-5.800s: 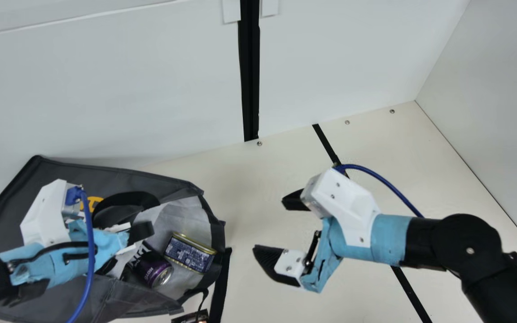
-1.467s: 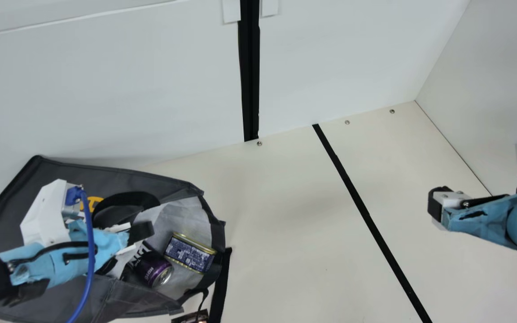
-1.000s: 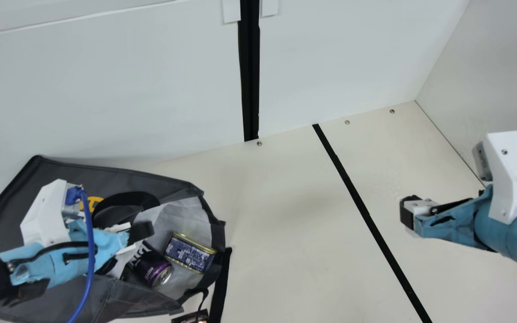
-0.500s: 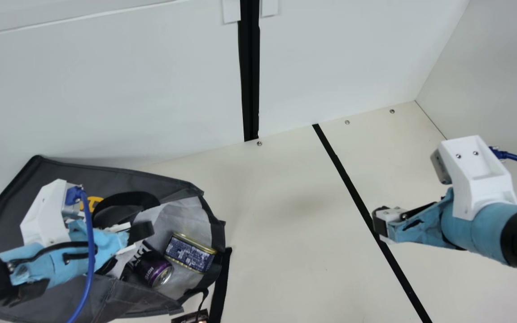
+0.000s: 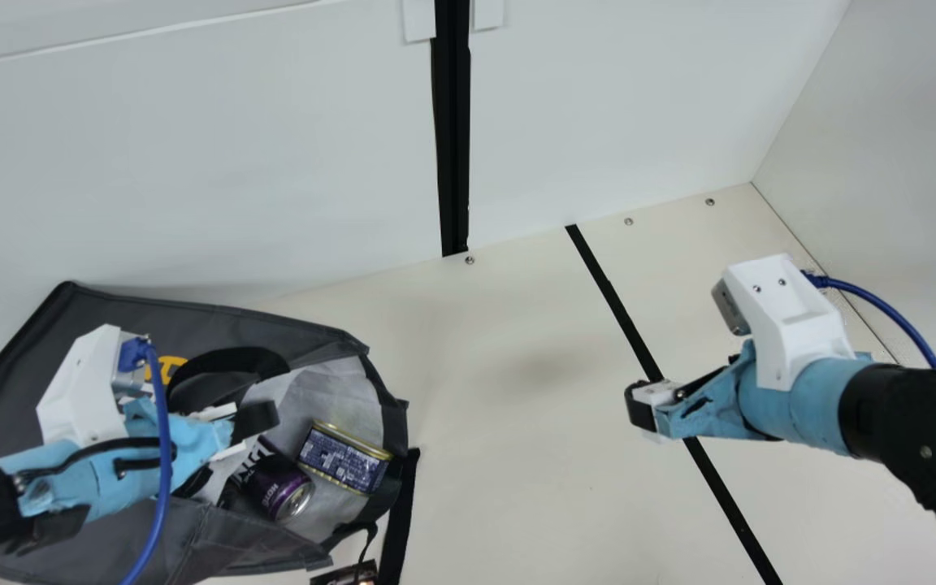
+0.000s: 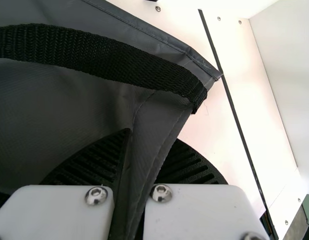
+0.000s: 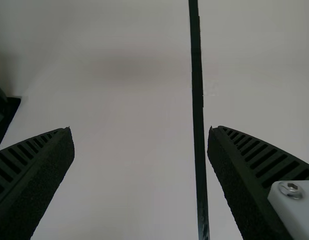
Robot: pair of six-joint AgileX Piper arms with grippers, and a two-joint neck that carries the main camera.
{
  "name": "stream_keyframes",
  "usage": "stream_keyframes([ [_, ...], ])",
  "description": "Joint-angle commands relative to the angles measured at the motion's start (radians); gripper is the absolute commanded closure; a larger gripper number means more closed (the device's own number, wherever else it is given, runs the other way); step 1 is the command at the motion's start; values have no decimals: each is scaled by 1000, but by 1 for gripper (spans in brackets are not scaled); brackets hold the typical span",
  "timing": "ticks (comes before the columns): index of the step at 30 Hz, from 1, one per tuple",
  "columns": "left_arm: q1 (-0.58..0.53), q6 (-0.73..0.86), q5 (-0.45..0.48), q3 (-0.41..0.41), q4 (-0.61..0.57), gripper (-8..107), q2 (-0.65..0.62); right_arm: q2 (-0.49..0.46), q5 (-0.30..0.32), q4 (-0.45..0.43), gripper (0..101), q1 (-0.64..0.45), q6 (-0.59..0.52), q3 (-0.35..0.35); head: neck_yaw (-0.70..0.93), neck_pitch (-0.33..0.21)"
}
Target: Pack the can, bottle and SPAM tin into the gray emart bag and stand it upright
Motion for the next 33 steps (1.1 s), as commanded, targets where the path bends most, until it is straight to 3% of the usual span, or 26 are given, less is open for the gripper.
stream_keyframes([
  [1,0,0,0,0,0,107,0,7,-23,40,6,3,-29,13,-1,-23],
  [19,0,0,0,0,0,107,0,116,-203,319,6,58,-276,135,-1,-23],
  [33,0,0,0,0,0,107,0,242,-274,518,6,136,-429,154,-1,-23],
])
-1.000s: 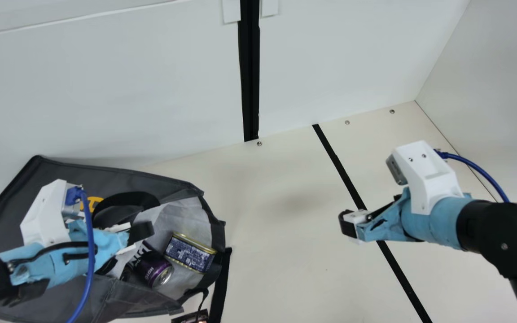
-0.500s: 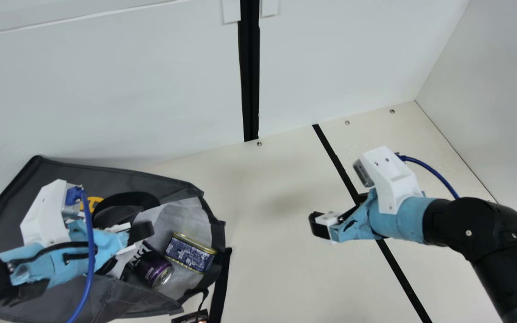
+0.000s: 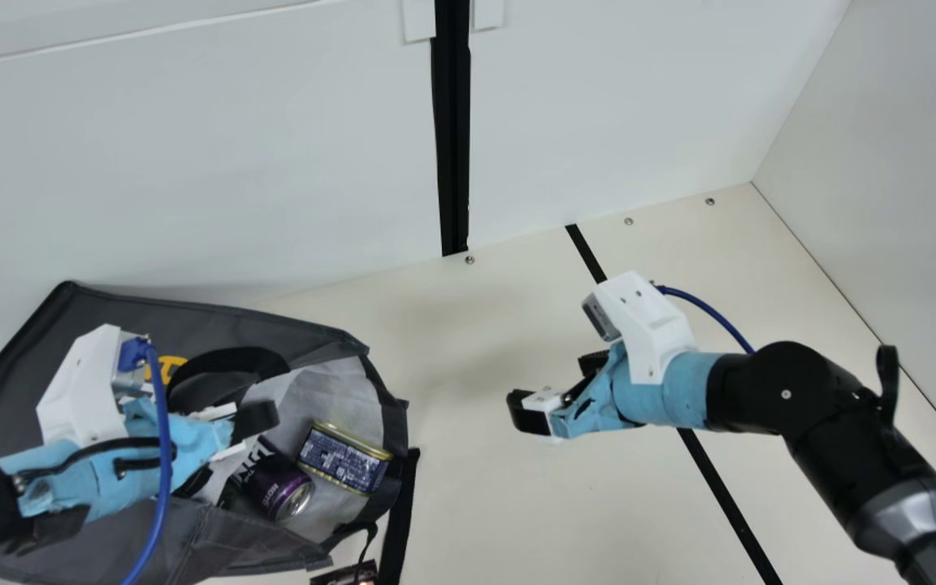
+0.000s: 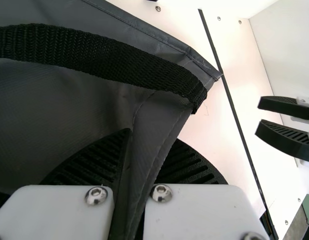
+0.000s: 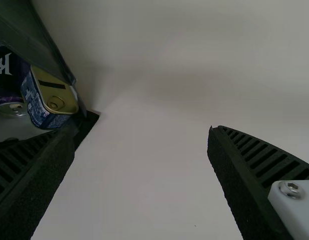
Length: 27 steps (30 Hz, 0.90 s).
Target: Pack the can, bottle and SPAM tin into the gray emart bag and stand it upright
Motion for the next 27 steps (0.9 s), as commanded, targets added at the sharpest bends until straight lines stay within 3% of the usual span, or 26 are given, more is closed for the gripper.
stream_keyframes([
  [1,0,0,0,0,0,107,0,20,-3,29,6,12,-20,-2,-1,-23],
  [27,0,0,0,0,0,107,0,305,-59,285,6,175,-215,-81,-1,-23],
])
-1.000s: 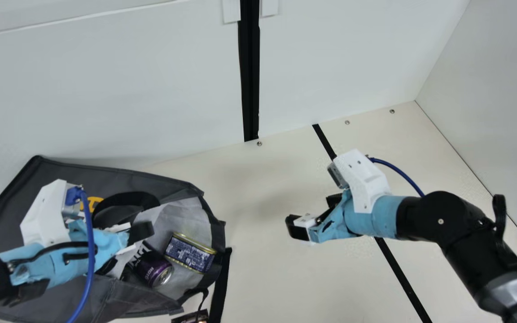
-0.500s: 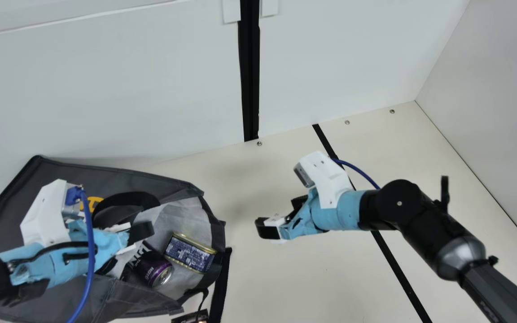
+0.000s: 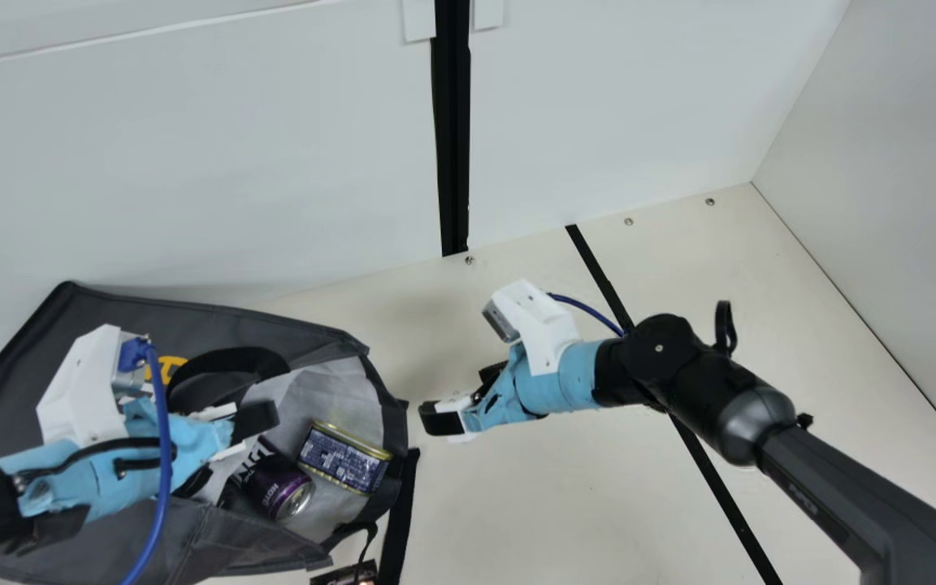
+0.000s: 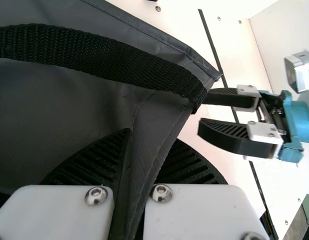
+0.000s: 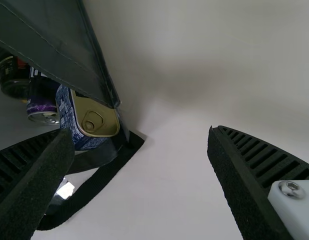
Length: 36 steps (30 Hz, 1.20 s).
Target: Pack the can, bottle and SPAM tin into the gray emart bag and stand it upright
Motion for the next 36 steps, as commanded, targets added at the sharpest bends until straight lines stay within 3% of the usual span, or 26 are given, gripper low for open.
stream_keyframes([
  [1,0,0,0,0,0,107,0,17,4,9,6,7,-8,-8,-1,-23],
  [36,0,0,0,0,0,107,0,315,27,183,6,181,-39,-204,-1,-23],
])
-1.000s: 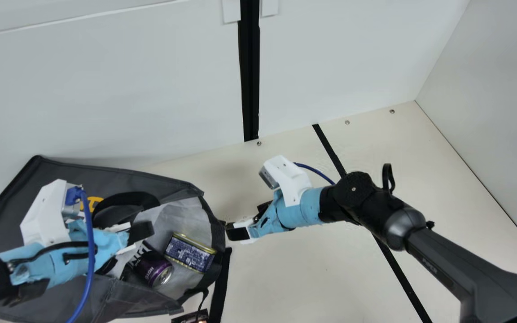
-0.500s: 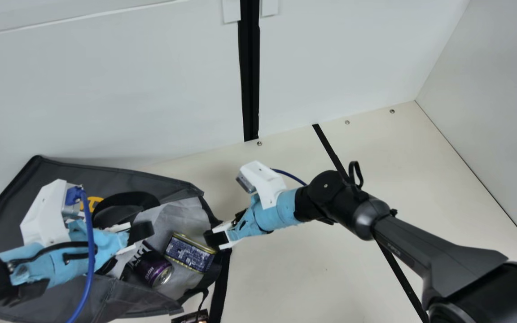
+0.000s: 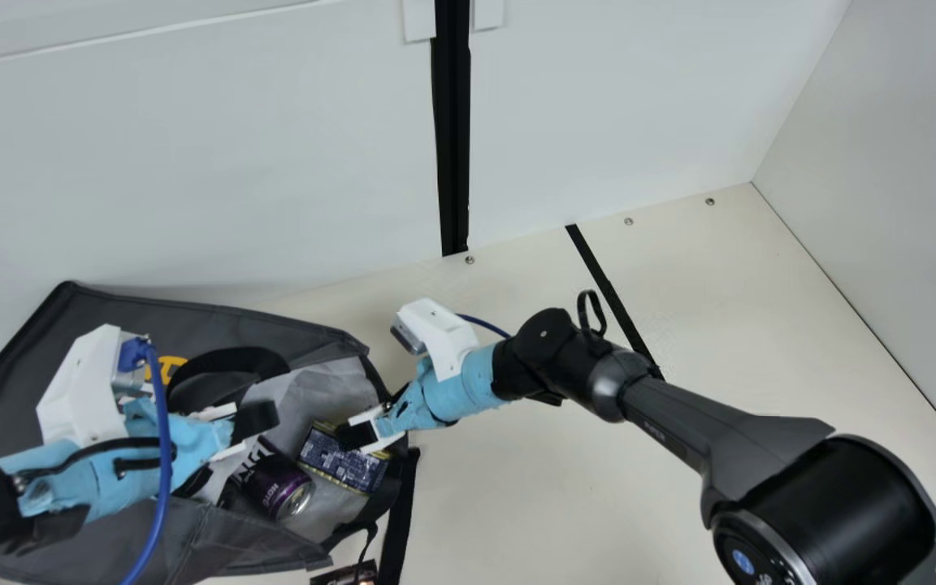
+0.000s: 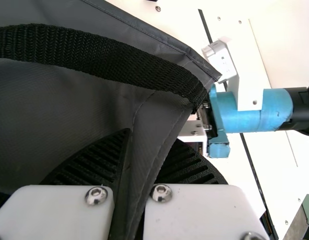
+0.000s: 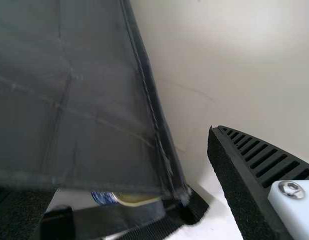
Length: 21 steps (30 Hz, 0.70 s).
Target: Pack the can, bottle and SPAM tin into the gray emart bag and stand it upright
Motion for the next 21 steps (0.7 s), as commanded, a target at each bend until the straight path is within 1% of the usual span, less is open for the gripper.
stream_keyframes([
  [1,0,0,0,0,0,107,0,11,0,5,6,5,3,-5,-1,-23],
  [4,0,0,0,0,0,107,0,27,2,25,6,11,7,-15,-1,-23],
  [11,0,0,0,0,0,107,0,46,11,82,53,11,0,-24,-1,-23],
  [18,0,0,0,0,0,107,0,49,24,121,100,-1,-12,-16,-1,-23],
  [21,0,0,0,0,0,107,0,45,30,132,101,-9,-14,-10,-1,-23],
])
